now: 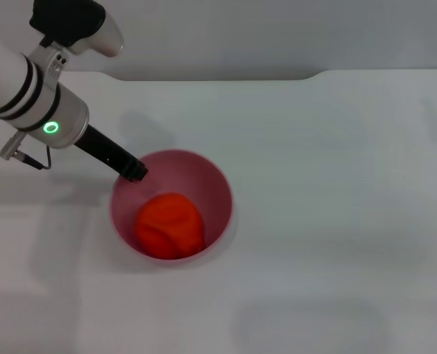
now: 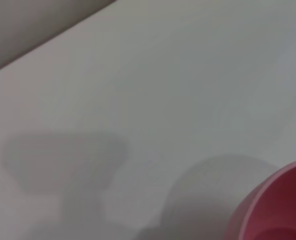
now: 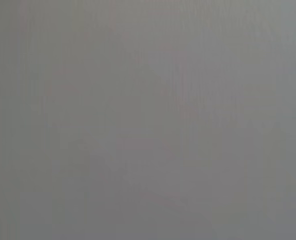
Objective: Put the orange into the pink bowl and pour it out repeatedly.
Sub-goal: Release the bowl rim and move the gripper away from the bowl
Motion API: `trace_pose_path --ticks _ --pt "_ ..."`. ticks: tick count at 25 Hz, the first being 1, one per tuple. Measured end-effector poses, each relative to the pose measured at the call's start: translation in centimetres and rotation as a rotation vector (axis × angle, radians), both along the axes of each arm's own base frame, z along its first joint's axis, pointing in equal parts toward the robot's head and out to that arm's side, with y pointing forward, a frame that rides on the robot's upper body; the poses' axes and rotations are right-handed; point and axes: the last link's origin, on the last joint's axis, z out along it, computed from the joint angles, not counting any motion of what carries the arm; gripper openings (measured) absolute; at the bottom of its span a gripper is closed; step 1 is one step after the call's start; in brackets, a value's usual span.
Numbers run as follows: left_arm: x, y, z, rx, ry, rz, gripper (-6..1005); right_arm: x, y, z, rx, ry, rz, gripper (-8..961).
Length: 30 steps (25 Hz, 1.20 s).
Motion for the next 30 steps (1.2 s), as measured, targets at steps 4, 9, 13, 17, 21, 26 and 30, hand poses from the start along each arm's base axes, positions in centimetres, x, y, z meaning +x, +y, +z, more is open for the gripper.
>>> trace_pose_path --ticks 4,9,13,17,21,26,30 --pt "-0.4 -0.2 -0.1 0.002 -0.002 0.014 35 -0.1 0.0 -0.3 -0.009 0.001 0.004 424" --pt "-1.0 -0.4 -0.6 -0.009 -0.002 0.028 35 -0.2 0.1 -0.5 -0.02 0.003 0.009 424" --pt "-1.2 -0.7 -1.1 -0.023 0.014 0.019 53 -0.4 0.2 -0.7 -0.029 0.002 0.015 424" --pt "-1.1 -0.9 -1.6 -0.038 0.03 0.001 89 -0.6 0.3 -1.0 -0.038 0.002 0.019 424" --pt "-0.7 -1.1 -2.2 -0.056 0.03 -0.017 125 -0.6 0.3 -1.1 -0.042 0.002 0.02 424" --pt "0.7 -0.9 -2.4 -0.046 -0.027 -0.047 239 -0.3 -0.1 -1.3 -0.048 0.009 0.023 424" --pt "3.2 -0.6 -0.8 -0.02 -0.128 -0.121 403 0.0 -0.3 -1.5 -0.051 0.016 0.021 424"
